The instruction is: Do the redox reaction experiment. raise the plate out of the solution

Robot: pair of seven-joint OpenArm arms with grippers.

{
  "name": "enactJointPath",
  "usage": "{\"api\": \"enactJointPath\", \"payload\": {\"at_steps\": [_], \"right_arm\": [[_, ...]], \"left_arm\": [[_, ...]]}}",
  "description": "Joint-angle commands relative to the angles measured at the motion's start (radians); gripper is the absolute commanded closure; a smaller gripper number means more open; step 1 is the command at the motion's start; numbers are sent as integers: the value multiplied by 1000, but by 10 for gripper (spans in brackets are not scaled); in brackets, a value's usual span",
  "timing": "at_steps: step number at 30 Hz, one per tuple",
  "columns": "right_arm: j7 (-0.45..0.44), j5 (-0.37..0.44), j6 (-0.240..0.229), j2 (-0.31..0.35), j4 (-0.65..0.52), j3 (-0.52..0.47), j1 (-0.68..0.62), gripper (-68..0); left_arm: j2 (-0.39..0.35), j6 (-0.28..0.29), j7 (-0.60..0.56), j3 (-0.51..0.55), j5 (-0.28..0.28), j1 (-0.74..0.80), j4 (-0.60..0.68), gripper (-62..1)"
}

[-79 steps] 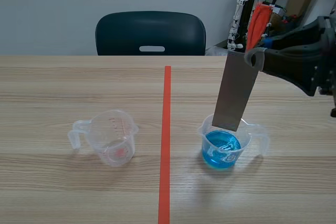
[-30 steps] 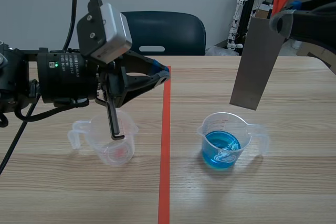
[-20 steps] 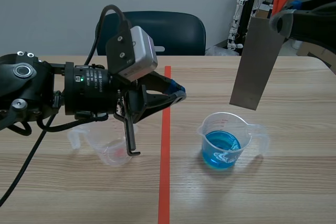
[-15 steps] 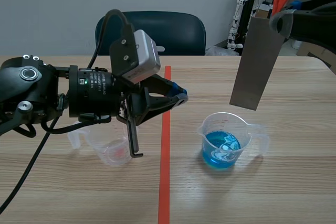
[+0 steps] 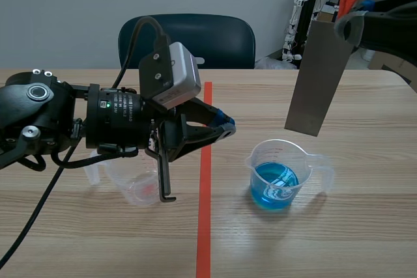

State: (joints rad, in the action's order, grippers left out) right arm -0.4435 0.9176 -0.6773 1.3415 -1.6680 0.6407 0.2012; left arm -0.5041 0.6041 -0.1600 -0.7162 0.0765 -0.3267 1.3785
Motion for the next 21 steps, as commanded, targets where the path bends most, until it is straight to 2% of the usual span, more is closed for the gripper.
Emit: {"api": "enactJointPath", "payload": {"at_steps": [1, 21], "right_arm": [[-19, 18, -3, 13, -8, -16, 18, -6], [-19, 18, -3, 13, -8, -16, 17, -6]], "left_arm": [[8, -1, -3, -3, 10, -6, 8, -23], [8, 13, -3, -3, 10, -6, 8, -23]]}}
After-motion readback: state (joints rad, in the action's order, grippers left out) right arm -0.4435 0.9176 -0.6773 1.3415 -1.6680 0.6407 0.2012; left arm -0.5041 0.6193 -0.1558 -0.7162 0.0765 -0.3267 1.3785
